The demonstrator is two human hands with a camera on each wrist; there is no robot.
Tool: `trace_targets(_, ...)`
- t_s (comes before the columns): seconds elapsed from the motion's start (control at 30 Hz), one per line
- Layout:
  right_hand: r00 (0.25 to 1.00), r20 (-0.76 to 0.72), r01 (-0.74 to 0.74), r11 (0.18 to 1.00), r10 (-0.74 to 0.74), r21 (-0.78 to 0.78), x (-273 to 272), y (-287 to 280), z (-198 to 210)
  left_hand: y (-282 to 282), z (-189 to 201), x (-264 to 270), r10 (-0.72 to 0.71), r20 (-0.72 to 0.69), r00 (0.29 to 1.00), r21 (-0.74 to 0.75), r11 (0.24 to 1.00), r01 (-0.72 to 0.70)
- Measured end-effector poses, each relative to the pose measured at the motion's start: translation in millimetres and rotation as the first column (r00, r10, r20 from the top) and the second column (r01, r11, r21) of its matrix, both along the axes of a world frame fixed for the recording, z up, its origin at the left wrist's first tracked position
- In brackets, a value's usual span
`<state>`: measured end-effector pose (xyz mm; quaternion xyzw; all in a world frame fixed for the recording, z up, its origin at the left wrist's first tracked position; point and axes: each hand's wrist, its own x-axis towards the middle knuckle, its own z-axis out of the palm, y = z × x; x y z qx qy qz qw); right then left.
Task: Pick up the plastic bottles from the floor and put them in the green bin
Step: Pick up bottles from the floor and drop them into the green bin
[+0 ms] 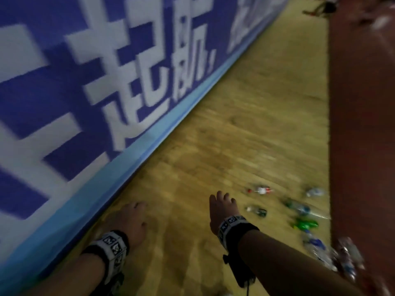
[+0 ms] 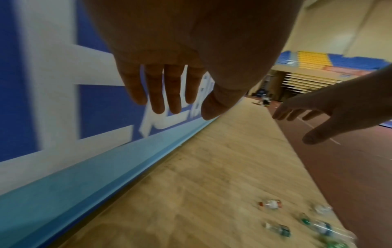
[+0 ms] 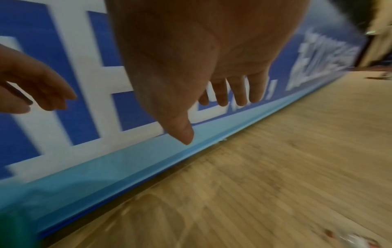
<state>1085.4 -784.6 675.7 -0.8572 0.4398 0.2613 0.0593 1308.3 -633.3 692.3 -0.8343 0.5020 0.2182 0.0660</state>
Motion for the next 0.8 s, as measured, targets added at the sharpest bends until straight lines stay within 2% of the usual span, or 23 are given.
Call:
trace_targets(0.17, 0.966, -0.093, 0.242, 0.970, -0.242, -0.003, -147, -90, -20, -140, -1, -98, -0.203, -0.012, 0.979, -0.026, 0.979, 0.202)
trace_targets(0.33, 0.906, -0.183, 0.388, 0.922, -0.382, -0.003, -249, -151, -49, -228, -28, -167, -0.297, -0.053, 0.953, 0.036, 0.954, 0.299)
trace_targets(0.53, 0.861, -0.237, 0.468, 0.883, -0.449, 0.028, -291, -222, -66, -318, -48, -202, -0.398, -0.068, 0.915, 0.133, 0.905, 0.404)
trace_targets(0.63, 0.855, -0.216, 0.488, 0.872, -0.472, 0.028, -297, -267, -77, -381, -61, -211, -0.461, -0.069, 0.885, 0.163, 0.870, 0.466)
trace_targets(0.8, 0.803, -0.241, 0.568, 0.822, -0.545, 0.034, -302, -338, -97, -515, -93, -234, -0.604, -0.069, 0.794, 0.200, 0.771, 0.604)
